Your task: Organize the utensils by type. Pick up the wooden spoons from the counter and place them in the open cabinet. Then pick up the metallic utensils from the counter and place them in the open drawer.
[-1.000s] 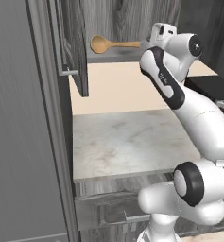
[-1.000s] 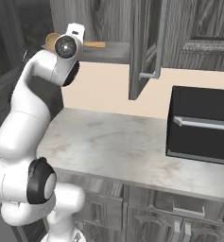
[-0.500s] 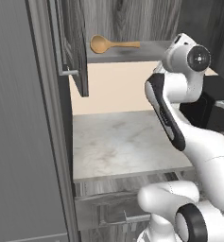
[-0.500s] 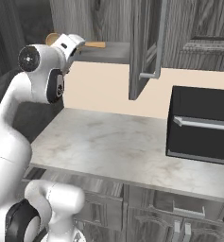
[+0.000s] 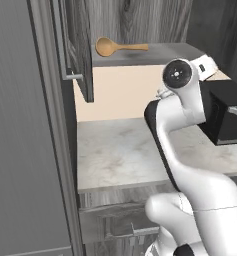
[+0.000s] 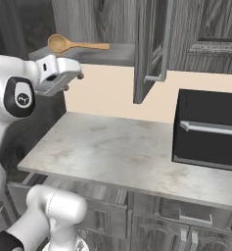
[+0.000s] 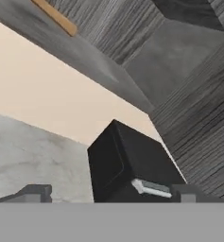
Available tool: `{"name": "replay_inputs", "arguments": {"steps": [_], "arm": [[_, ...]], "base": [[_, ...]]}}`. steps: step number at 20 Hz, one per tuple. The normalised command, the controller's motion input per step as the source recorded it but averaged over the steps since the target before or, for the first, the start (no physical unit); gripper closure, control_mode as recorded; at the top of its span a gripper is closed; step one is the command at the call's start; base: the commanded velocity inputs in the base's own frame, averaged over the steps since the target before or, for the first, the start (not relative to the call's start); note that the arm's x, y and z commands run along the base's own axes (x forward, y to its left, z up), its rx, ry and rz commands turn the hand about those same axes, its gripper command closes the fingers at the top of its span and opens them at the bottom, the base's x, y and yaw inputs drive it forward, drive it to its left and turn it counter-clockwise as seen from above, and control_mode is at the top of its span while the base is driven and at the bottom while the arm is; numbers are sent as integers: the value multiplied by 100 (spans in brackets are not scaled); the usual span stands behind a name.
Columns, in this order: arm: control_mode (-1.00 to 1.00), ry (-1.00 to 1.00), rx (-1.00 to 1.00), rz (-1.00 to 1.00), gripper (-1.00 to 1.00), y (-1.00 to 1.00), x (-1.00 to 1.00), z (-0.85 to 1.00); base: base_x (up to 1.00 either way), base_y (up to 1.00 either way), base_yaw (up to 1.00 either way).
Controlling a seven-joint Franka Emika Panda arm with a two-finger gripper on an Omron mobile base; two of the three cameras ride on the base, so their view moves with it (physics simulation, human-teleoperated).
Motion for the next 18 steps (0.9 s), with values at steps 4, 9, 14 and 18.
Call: {"name": "replay_inputs", "arguments": {"steps": [4, 9, 14, 18], "arm": [[-100, 9, 39, -43, -100, -23, -64, -25], [-100, 22, 35, -29, -100, -9, -49, -36], [-100, 23, 24, -1, -100, -2, -36, -83], [-100, 7, 16, 7, -100, 3, -31, -73]], "base": [[0, 0, 0], [0, 0, 0], [0, 0, 0], [0, 0, 0]]}}
